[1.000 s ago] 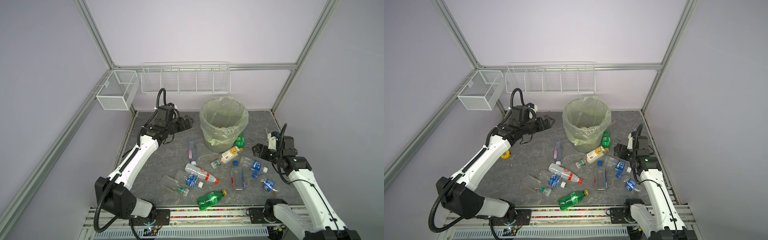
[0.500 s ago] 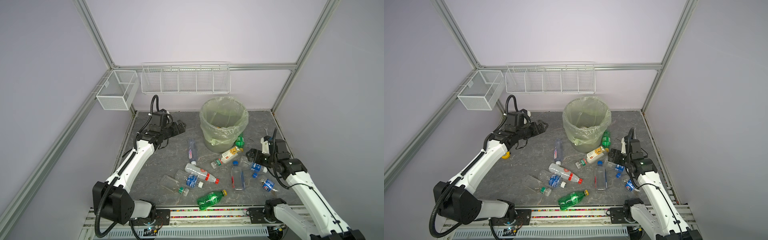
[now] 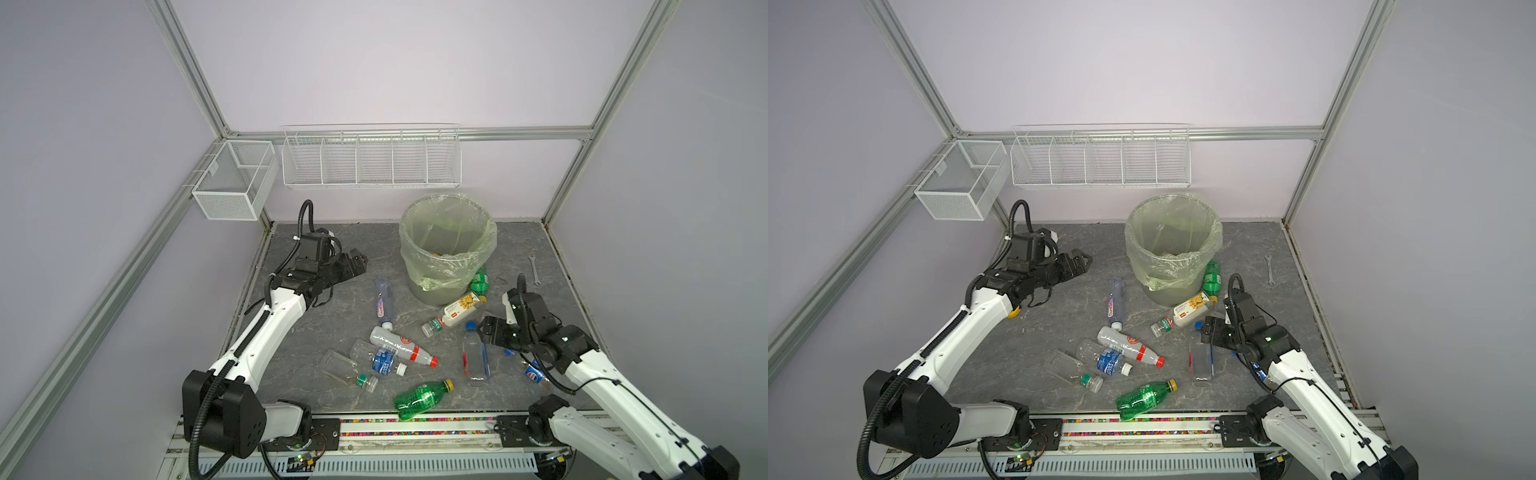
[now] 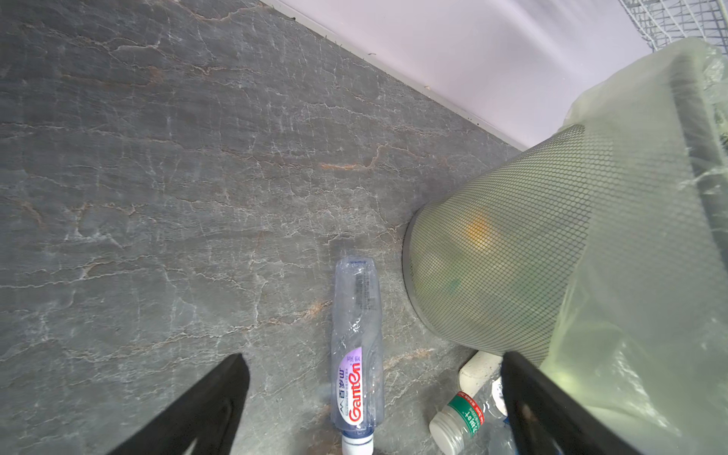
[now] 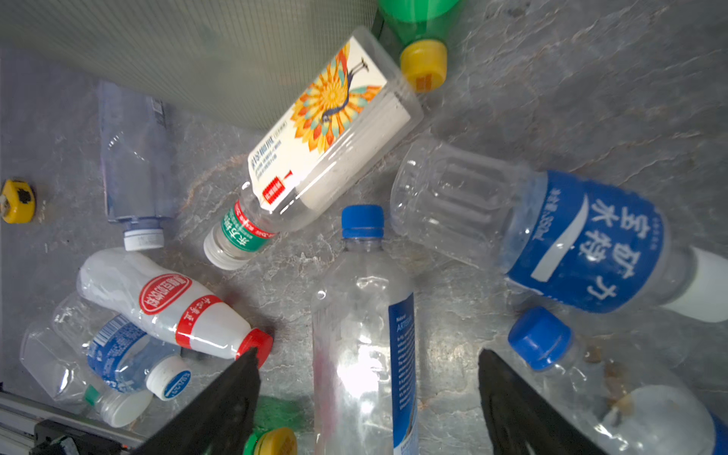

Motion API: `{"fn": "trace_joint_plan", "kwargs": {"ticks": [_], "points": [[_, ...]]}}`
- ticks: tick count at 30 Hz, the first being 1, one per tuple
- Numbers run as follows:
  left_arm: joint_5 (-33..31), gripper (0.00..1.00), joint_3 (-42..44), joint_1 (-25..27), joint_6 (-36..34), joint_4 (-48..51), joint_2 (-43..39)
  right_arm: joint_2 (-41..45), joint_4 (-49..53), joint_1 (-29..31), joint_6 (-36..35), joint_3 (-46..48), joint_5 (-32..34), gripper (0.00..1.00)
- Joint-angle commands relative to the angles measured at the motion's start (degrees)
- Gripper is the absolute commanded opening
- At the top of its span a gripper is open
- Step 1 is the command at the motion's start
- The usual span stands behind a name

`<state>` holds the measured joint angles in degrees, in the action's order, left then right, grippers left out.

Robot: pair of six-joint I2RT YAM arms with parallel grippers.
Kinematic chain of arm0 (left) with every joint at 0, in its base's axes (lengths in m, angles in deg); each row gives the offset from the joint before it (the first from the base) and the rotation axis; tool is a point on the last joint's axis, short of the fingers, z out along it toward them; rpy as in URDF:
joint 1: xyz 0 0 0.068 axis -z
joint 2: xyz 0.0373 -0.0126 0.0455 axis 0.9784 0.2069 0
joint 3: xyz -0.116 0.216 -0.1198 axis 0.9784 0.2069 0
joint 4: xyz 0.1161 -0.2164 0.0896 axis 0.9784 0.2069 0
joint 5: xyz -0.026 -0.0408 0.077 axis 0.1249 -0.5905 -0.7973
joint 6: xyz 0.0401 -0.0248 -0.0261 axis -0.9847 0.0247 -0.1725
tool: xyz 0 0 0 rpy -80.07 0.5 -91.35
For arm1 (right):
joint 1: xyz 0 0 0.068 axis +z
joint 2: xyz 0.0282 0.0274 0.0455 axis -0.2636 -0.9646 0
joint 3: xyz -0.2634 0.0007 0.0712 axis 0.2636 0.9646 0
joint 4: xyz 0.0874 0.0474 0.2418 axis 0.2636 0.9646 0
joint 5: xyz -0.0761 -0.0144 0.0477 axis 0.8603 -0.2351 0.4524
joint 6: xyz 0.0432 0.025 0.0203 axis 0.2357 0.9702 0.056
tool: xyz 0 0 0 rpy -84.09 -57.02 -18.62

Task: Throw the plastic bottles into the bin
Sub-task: 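Lower the right gripper around the blue-capped clear bottle and close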

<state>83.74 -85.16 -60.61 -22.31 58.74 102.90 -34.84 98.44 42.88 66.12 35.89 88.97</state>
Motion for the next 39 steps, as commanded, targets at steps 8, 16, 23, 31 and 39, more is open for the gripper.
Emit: {"fn": "trace_joint_plan", "kwargs": {"ticks": [8,16,23,31,39], "points": [[-2.66,0.99,4.28,-0.64,-0.26,0.31,-5.06,-4.30,0.50,11.02,8.39,0.88,8.33,0.88],[-2.90,0.99,5.29,-0.75,-0.61,0.07,-5.79,-8.21,-0.10,15.97,11.61,0.78,11.85,0.88],[-3.16,0.99,5.68,-1.02,-0.73,-0.84,-4.87,-11.53,-0.32,18.28,13.33,1.29,13.32,0.88],[-1.77,0.99,7.56,-1.14,0.33,-2.49,-4.14,-15.92,-1.88,22.42,15.33,1.21,15.22,0.90],[-2.49,0.99,6.67,-1.13,-0.61,-1.92,-3.68,-20.72,-3.46,24.05,15.37,0.77,16.14,0.96]]}}
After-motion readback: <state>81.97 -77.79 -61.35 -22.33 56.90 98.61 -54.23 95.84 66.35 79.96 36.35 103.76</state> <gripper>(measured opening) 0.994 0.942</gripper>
